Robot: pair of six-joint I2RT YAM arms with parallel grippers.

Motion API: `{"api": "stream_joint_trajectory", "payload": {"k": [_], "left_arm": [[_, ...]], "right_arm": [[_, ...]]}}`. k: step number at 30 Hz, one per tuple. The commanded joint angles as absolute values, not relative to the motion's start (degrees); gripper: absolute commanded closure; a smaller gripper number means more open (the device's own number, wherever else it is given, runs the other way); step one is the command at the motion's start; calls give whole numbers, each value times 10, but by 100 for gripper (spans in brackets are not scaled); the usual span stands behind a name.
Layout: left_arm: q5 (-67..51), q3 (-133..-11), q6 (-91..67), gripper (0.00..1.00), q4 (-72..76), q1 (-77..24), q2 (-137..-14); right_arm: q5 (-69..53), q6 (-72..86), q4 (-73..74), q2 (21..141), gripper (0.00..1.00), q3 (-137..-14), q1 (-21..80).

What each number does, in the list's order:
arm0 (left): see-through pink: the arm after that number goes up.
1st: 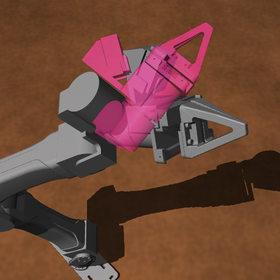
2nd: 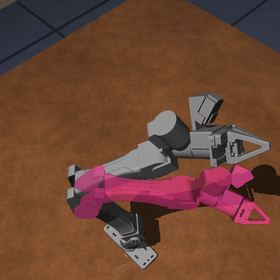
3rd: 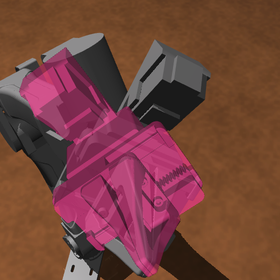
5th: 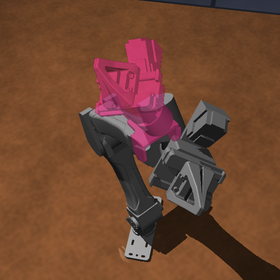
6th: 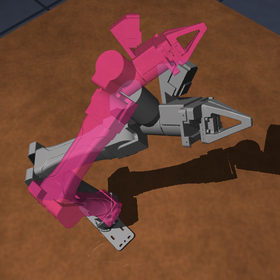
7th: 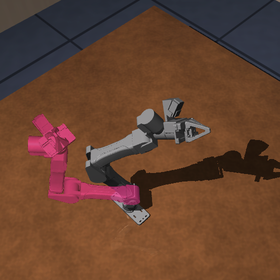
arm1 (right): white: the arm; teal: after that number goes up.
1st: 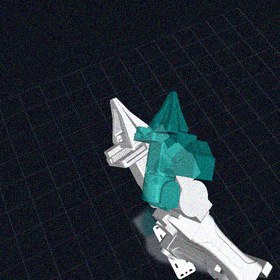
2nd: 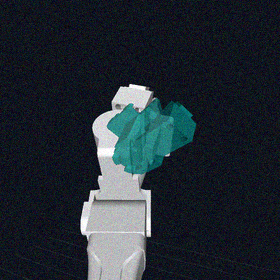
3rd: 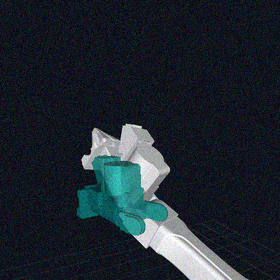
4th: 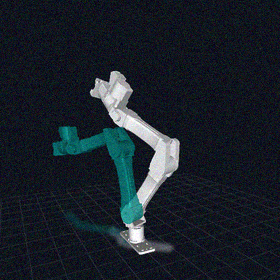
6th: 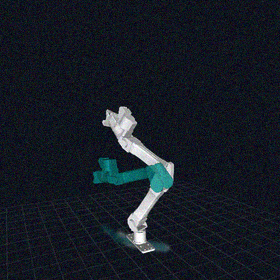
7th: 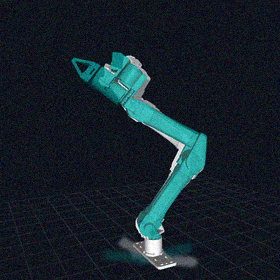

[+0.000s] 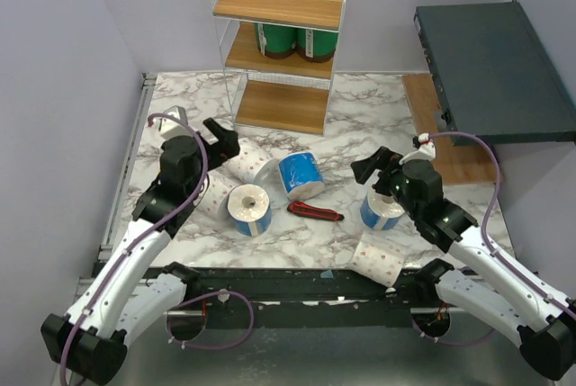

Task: Place and organize the paper towels onto the shelf
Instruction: Adjust the paper towel on the shelf.

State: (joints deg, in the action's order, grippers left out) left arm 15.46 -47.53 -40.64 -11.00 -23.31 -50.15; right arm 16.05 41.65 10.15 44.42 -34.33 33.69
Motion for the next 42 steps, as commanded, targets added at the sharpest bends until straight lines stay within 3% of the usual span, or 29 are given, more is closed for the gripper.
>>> {"api": "stream_joint_trajectory", "payload": {"k": [1, 6, 11, 22, 31, 42], "left_arm": [[310, -473, -473, 1, -306, -237, -423], [293, -472, -510, 2, -396, -237, -396], [141, -400, -455, 2, -305, -236, -354], [115, -318, -479, 2, -244, -236, -260], [124, -318, -515, 3, -319, -234, -278], [58, -298, -526, 7, -238, -234, -282]], "right_arm": [[178, 453, 108, 457, 1, -346, 338], [111, 438, 34, 467, 1, -320, 338], [8, 390, -14, 511, 3, -333, 338], [-104, 391, -52, 604, 8, -368, 340], [-102, 401, -48, 660, 10, -393, 357], [-98, 456, -54, 722, 11, -404, 358]]}}
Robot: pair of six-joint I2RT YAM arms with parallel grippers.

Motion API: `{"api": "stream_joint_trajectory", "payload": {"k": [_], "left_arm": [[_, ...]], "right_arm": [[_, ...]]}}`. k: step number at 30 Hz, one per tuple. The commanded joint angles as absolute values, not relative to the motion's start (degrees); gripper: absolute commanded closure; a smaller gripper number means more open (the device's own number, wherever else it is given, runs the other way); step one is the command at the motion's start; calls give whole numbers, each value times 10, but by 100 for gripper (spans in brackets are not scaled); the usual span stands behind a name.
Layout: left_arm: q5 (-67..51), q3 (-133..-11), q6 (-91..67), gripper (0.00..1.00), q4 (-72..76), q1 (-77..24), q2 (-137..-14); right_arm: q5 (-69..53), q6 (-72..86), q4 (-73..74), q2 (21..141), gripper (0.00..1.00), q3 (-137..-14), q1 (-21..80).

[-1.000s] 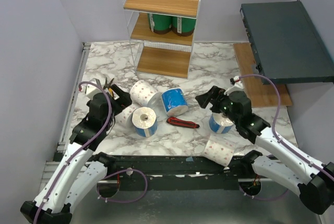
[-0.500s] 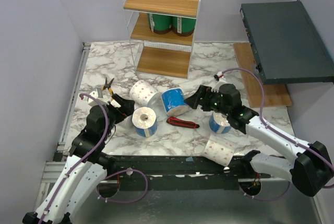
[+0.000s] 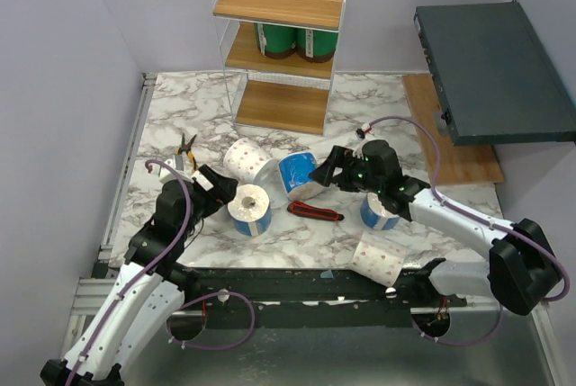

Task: Place and organize the paper towels onto the shelf
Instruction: Adjust the paper towel on the shelf, then adjust the paper towel at the center of the board.

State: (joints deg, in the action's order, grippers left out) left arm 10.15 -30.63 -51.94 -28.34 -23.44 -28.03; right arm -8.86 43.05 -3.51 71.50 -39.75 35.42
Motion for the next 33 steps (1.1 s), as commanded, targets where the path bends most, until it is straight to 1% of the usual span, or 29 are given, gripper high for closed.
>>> {"api": "stream_joint_trajectory", "payload": {"k": [1, 5, 7, 10, 14, 22, 28, 33], "left_arm": [[51, -297, -527, 7, -233, -234, -286], [31, -294, -527, 8, -213, -234, -307], [26, -292, -527, 8, -207, -234, -313], [24, -289, -527, 8, -201, -234, -316], [22, -284, -526, 8, -199, -234, -311], [20, -269, -529, 9, -201, -234, -295], [14, -260, -532, 9, -194, -234, -296], [14, -259, -532, 9, -192, -234, -301]], "right_arm": [[-98, 455, -57, 720, 11, -404, 361], [-48, 431, -45, 705, 11, -412, 408], [-37, 443, -47, 713, 11, -409, 421], [-34, 484, -65, 731, 11, -390, 421], [-51, 540, -137, 741, 11, -364, 421], [-71, 617, -206, 775, 10, -347, 421], [-62, 641, -211, 803, 9, -343, 421], [-16, 630, -196, 807, 8, -348, 419]]}}
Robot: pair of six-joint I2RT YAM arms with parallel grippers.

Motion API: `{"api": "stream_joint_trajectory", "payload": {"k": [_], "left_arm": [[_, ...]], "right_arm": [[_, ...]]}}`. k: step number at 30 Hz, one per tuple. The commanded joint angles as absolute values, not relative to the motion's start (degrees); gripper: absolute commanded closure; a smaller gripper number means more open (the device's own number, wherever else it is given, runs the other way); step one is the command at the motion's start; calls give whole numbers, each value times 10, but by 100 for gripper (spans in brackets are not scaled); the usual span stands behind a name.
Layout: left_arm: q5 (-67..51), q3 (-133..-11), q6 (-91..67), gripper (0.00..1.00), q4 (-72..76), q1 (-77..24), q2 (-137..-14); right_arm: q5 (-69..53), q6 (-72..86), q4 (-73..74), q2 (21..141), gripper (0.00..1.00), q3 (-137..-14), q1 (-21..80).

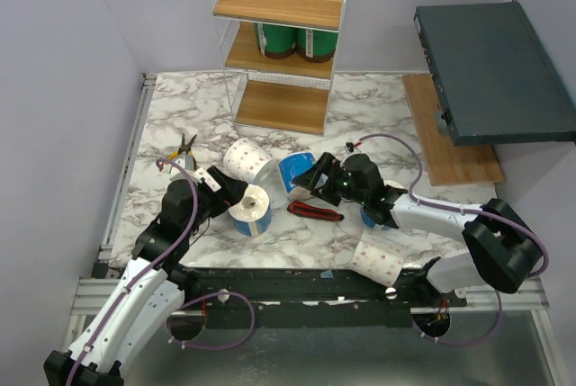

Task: Place and organize the paper towels onto the shelf
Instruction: Adjust the paper towel at the center of the board.

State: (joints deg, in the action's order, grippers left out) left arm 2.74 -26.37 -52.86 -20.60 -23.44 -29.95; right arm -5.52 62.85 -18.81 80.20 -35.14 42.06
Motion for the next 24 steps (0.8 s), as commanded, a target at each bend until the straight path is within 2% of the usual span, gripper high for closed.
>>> {"api": "stream_joint_trajectory", "payload": {"k": [1, 13, 24], "left_arm": [[13, -258, -532, 9, -189, -234, -302], [7, -253, -530, 9, -189, -234, -306], [4, -241, -532, 9, -191, -234, -301]], "right_arm": [[-8, 626, -192, 808, 8, -351, 418], [-2, 587, -179, 837, 7, -385, 358], [-58, 558, -173, 844, 7, -421, 306]]}}
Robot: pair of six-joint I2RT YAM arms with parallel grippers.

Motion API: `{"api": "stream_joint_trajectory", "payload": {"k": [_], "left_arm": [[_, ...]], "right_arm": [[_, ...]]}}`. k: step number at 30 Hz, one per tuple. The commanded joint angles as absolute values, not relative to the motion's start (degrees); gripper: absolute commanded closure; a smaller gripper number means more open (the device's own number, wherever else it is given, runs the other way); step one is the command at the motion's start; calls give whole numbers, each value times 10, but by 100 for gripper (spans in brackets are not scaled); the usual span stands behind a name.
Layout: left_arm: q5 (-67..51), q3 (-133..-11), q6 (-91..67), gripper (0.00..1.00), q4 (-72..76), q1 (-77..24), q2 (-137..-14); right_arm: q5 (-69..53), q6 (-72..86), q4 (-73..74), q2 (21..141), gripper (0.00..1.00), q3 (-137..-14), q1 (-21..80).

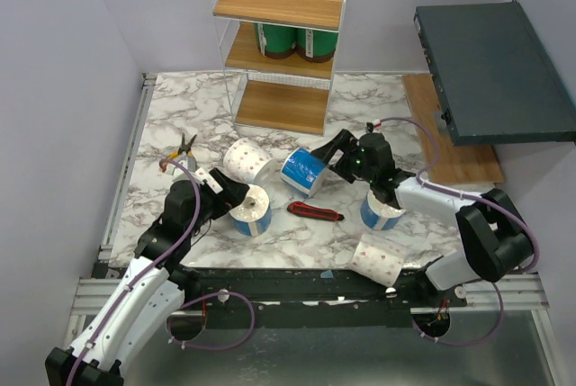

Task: Place and organize the paper towels onto the shelf
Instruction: Adjust the paper towel at the center of the board.

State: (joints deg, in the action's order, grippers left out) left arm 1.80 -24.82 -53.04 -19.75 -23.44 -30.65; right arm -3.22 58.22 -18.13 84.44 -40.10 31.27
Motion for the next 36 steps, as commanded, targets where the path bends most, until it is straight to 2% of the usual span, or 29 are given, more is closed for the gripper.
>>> {"api": "stream_joint_trajectory", "payload": {"k": [1, 8, 14, 36], "left_arm": [[4, -242, -532, 9, -192, -234, -300], [10, -236, -531, 9, -187, -234, -297], [2, -235, -533, 9, -164, -234, -318], [7, -233, -540, 10, -179, -234, -308]], "right_arm": [[-66, 552, -170, 839, 8, -420, 306], [-116, 538, -98, 782, 8, -387, 307], [-137, 553, -105, 746, 9, -336, 309], [-145, 621, -258, 848, 14, -337, 320]]}}
